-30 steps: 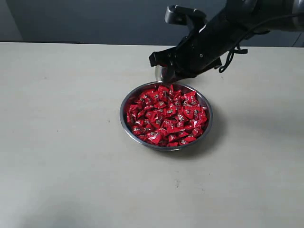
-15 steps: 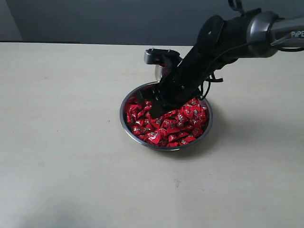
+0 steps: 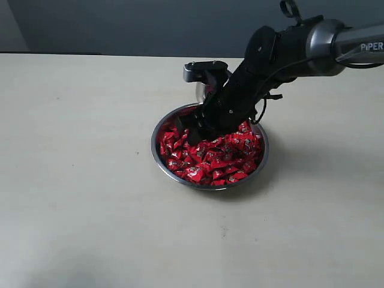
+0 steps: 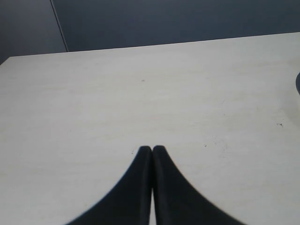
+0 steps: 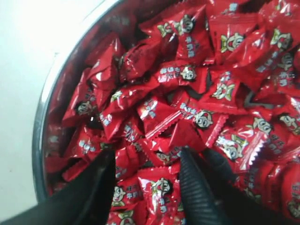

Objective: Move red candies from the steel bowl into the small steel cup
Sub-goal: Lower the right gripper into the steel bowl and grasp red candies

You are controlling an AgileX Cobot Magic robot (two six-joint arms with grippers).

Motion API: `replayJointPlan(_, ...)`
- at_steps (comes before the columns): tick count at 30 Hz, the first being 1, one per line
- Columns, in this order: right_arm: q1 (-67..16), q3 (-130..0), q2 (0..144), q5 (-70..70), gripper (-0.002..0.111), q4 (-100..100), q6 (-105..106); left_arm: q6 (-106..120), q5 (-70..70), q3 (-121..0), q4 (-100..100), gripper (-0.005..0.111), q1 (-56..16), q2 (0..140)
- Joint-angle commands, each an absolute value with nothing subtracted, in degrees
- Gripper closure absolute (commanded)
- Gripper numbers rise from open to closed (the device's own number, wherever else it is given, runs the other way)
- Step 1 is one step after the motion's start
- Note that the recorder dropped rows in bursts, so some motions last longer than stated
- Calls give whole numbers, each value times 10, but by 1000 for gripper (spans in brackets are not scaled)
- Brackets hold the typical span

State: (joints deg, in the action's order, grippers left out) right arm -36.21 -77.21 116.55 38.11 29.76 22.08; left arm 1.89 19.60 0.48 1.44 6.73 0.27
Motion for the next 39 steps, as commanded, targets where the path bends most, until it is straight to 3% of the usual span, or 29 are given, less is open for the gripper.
replayJointPlan(1,-361,-771,1166,367,65,275,203,17,189,0,16,106,68,0)
replayJointPlan(29,-361,-771,1219,337,65,278,147,17,189,0,16,106,68,0)
replayJointPlan(31,-361,-771,1221,337,72,275,147,17,189,0,16,106,68,0)
replayJointPlan(34,-361,-771,1220,348,109,276,147,17,189,0,16,106,68,0)
replayJointPlan(39,-361,-771,1202,371,108,277,144,17,189,0,16,106,68,0)
